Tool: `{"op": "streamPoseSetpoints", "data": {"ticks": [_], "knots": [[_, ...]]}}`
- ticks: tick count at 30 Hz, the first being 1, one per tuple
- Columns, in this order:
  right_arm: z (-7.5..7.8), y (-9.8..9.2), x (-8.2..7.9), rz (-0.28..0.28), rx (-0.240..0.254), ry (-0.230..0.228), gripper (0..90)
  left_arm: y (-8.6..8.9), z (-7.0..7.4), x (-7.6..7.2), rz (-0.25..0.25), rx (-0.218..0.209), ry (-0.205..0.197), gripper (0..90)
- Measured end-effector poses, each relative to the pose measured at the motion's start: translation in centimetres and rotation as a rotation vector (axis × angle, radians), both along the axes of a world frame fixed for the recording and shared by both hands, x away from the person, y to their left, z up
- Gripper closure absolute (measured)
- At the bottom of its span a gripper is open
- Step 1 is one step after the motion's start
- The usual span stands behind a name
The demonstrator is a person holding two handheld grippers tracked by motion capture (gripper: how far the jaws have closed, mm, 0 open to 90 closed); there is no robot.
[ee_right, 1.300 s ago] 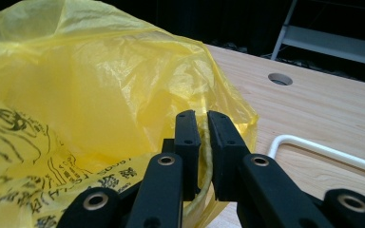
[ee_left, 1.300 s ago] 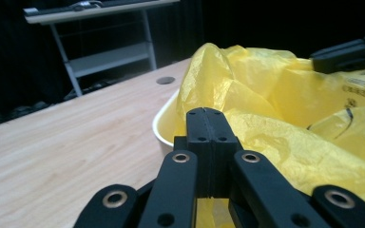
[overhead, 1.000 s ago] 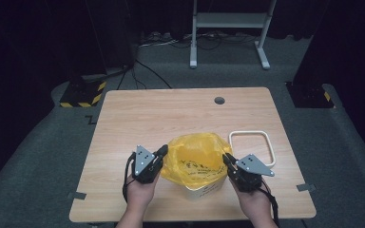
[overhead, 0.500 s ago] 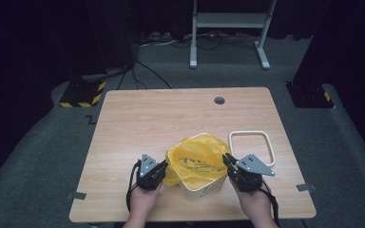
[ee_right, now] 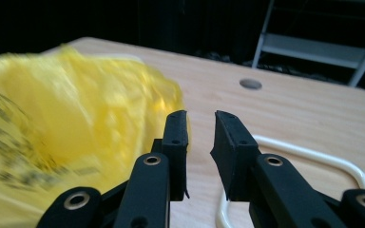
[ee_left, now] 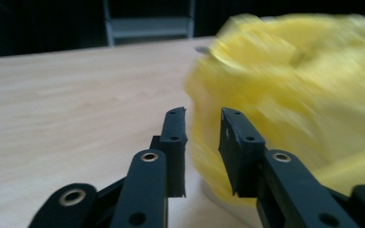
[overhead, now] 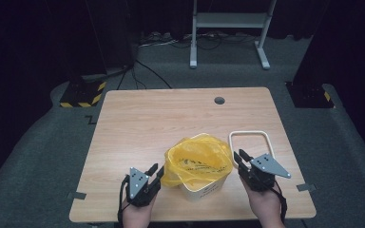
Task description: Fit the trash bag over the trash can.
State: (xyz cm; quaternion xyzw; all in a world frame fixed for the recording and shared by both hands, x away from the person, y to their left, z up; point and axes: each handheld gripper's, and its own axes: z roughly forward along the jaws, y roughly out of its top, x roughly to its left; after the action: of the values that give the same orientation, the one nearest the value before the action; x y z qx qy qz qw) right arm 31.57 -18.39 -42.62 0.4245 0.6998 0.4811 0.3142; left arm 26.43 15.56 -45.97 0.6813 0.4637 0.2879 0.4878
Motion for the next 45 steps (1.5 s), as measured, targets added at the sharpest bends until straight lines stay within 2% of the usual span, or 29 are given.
{"op": "streamPoseSetpoints", "data": {"ticks": [3, 6, 10, 14, 16, 18, 19, 20, 21, 24, 25, 28, 30, 31, 33, 35, 36, 37, 41, 45], "knots": [[-1.2, 0.0, 0.3, -0.003, -0.027, 0.034, 75.0, -0.8, -0.5, -0.2, -0.039, -0.004, 0.041, 72.9], [-2.3, 0.3, 0.4, 0.005, -0.049, 0.055, 74.8, -1.5, -0.9, 0.0, -0.052, 0.014, 0.053, 72.0], [-2.6, 0.9, 0.0, 0.027, -0.068, 0.049, 73.9, -2.2, -1.3, 0.3, -0.061, 0.002, 0.063, 70.3], [-2.6, 1.1, -0.2, 0.031, -0.073, 0.040, 74.4, -2.1, -1.4, 1.0, -0.046, -0.020, 0.067, 71.6], [-2.7, 1.2, -0.4, 0.034, -0.072, 0.039, 74.9, -2.0, -1.4, 1.6, -0.050, -0.024, 0.066, 72.2], [-2.7, 1.3, -0.8, 0.040, -0.076, 0.035, 75.2, -1.8, -1.4, 2.8, -0.055, -0.016, 0.064, 73.5], [-2.8, 1.5, -1.0, 0.044, -0.083, 0.030, 75.3, -1.5, -1.3, 4.0, -0.066, -0.011, 0.063, 73.9], [-2.8, 1.5, -1.0, 0.044, -0.083, 0.030, 75.3, -1.5, -1.3, 4.0, -0.066, -0.011, 0.063, 73.8], [-2.9, 1.8, -1.6, 0.061, -0.090, 0.024, 75.0, -1.1, -1.3, 5.5, -0.084, -0.022, 0.064, 73.3], [-2.9, 2.0, -1.8, 0.071, -0.102, 0.014, 72.0, -0.5, -1.2, 6.7, -0.068, -0.043, 0.058, 67.6], [-2.8, 2.0, -1.8, 0.065, -0.098, 0.005, 71.8, -0.3, -1.0, 6.6, -0.057, -0.045, 0.051, 66.1], [-2.6, 1.4, -1.6, 0.034, -0.083, -0.011, 71.6, 0.1, -0.5, 5.3, 0.000, -0.090, 0.017, 64.9], [-2.7, 1.0, -1.0, 0.018, -0.076, -0.001, 70.9, 0.3, -0.2, 4.1, 0.038, -0.077, -0.014, 63.9], [-2.8, 1.0, -0.7, 0.014, -0.078, 0.002, 70.5, 0.4, -0.1, 3.3, 0.056, -0.089, -0.025, 63.1], [-3.0, 1.0, -0.3, 0.007, -0.083, 0.001, 70.2, 0.5, 0.0, 2.3, 0.071, -0.085, -0.033, 59.9], [-3.1, 1.1, 0.0, 0.002, -0.086, 0.008, 70.1, 0.4, -0.1, 1.4, 0.068, -0.079, -0.027, 59.2], [-3.2, 1.3, 0.2, 0.001, -0.089, 0.014, 69.7, 0.2, -0.1, 1.1, 0.059, -0.062, -0.020, 59.3], [-3.3, 1.4, 0.3, 0.001, -0.091, 0.017, 69.7, -0.1, -0.3, 0.9, 0.040, -0.053, 0.001, 59.6], [-3.5, 1.6, 0.2, 0.007, -0.092, 0.017, 69.5, -0.9, -1.0, 1.0, 0.008, -0.037, 0.049, 61.8], [-3.6, 2.0, -0.4, 0.023, -0.092, 0.016, 69.2, -1.6, -1.4, 1.4, -0.015, -0.043, 0.065, 62.7]]}}
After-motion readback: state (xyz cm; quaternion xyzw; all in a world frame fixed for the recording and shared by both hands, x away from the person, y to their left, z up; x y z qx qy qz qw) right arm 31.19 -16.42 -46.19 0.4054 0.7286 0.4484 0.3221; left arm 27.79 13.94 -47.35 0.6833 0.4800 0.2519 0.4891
